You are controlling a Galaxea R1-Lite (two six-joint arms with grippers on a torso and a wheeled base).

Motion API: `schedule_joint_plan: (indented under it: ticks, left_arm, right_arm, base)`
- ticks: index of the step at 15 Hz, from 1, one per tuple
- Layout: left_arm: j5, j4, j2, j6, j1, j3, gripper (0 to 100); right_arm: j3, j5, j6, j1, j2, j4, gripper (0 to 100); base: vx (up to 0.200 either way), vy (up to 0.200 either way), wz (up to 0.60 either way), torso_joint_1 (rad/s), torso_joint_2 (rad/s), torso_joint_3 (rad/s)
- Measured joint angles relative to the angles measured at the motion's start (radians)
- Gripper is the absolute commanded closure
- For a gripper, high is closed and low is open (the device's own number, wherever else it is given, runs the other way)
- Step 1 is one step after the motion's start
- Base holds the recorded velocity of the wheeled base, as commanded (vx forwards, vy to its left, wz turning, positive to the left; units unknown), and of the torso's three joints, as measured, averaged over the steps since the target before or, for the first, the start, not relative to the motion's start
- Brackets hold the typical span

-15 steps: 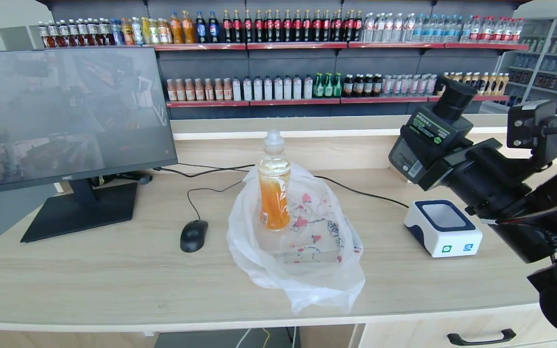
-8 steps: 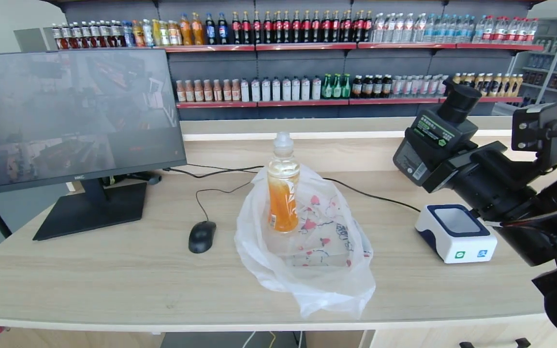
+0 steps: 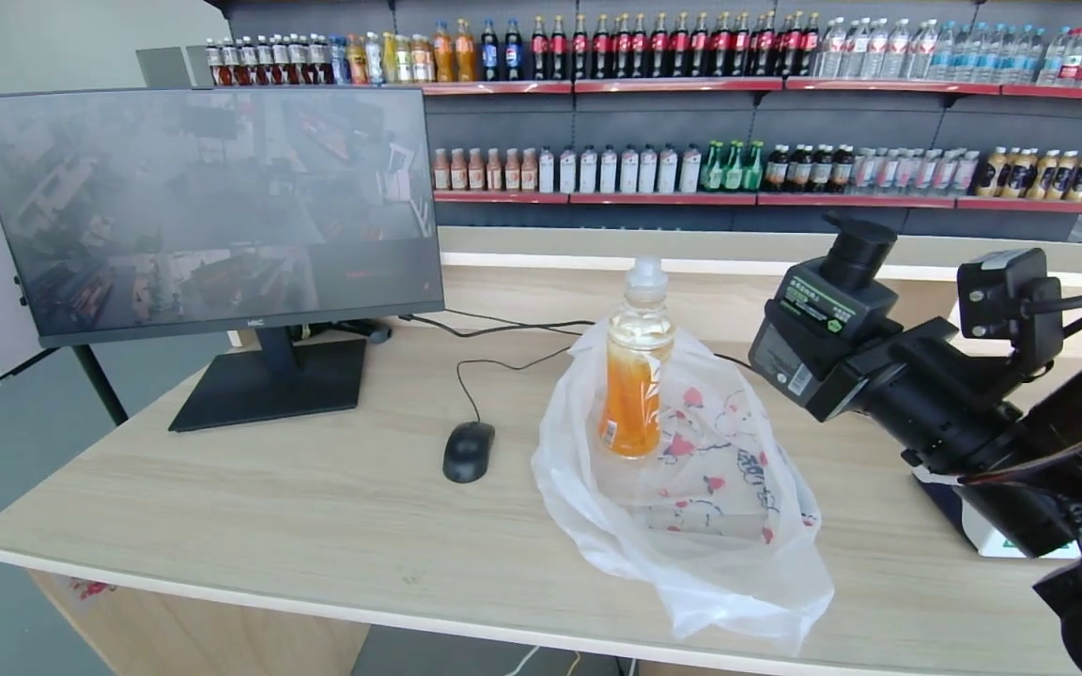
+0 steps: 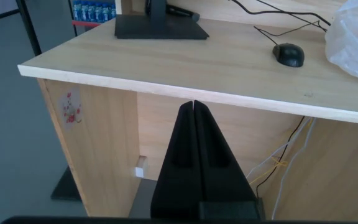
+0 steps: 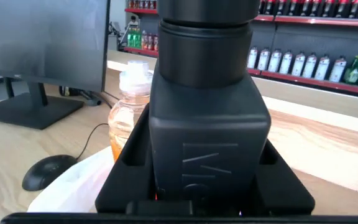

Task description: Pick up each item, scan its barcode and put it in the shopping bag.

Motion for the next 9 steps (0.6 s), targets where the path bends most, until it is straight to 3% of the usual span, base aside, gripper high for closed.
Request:
schedule_joint_plan:
  ticks: [9]
  left_arm:
    - [0.0,-0.001,0.0,0.0,0.0,0.0,100]
  right_arm:
    - [-0.004,0.0,0.0,0.049,0.154,0.0,100]
  base:
    - [0.0,0.0,0.0,0.0,0.0,0.0]
